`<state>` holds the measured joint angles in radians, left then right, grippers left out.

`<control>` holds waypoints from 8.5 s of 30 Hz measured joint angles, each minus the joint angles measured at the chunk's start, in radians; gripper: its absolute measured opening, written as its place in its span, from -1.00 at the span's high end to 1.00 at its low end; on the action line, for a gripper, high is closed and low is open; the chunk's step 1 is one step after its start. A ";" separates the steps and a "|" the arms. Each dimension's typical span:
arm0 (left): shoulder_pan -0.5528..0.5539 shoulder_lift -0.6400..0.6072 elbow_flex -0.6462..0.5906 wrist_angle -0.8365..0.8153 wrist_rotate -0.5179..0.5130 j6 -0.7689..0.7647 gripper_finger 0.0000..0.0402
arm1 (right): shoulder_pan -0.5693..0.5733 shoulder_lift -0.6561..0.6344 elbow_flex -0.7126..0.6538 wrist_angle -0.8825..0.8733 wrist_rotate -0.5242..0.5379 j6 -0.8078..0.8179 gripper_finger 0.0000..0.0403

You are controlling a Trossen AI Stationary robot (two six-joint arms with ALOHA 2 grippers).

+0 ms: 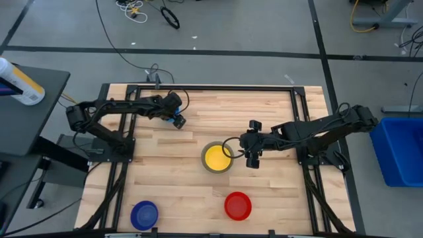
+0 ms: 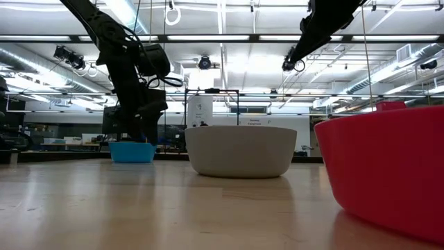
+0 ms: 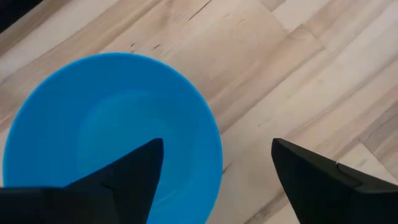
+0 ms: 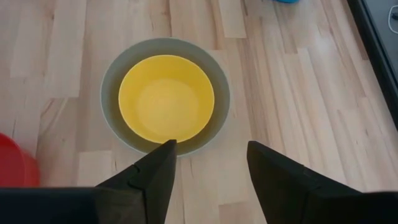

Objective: Nest bowls inside each other
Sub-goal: Stack the light blue bowl on top of the yellow bowl, then stack the red bowl on top of the light blue bowl

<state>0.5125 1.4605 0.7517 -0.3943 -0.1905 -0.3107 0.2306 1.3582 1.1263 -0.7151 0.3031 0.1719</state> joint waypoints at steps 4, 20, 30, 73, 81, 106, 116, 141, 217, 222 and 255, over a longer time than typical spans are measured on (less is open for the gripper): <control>0.000 0.000 0.000 0.000 -0.007 -0.007 -0.28 | 0.000 0.000 0.000 0.000 0.000 0.002 -0.01; -0.003 0.000 -0.069 0.031 0.001 -0.008 0.03 | 0.000 0.000 0.000 -0.048 0.019 0.023 -0.01; -0.003 -0.001 -0.096 0.052 -0.008 -0.007 0.31 | 0.000 -0.002 0.000 -0.065 0.037 -0.013 0.01; -0.054 -0.001 -0.096 0.179 -0.039 0.099 0.97 | -0.089 -0.930 -1.113 1.113 0.097 -0.359 0.39; -0.070 -0.001 -0.096 0.188 -0.069 0.114 0.97 | -0.089 -0.926 -1.113 0.937 0.392 -0.170 0.38; -0.804 -0.002 0.222 0.259 -0.344 0.118 0.97 | -0.089 -0.926 -1.113 0.889 0.393 -0.123 0.35; -0.819 0.221 0.290 0.327 -0.185 0.113 0.97 | -0.088 -0.928 -1.113 0.902 0.345 -0.102 0.34; -0.737 0.375 0.472 0.125 0.021 0.121 0.97 | -0.088 -0.928 -1.113 0.896 0.294 -0.063 0.33; -0.800 -0.574 -0.424 0.722 -0.164 0.289 -0.46 | 0.131 -0.133 -0.765 1.326 -0.365 0.148 0.33; -0.859 -0.715 -0.579 0.829 -0.138 0.269 -0.46 | 0.143 0.069 -0.522 0.997 -0.419 0.143 0.32; -0.927 -0.767 -0.691 0.847 -0.263 0.220 -0.46 | 0.248 0.312 -0.281 0.576 -0.463 0.375 0.09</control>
<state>-0.4145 0.6933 0.0605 0.4527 -0.4538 -0.0904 0.4787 1.6699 0.8455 -0.1394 -0.1602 0.5467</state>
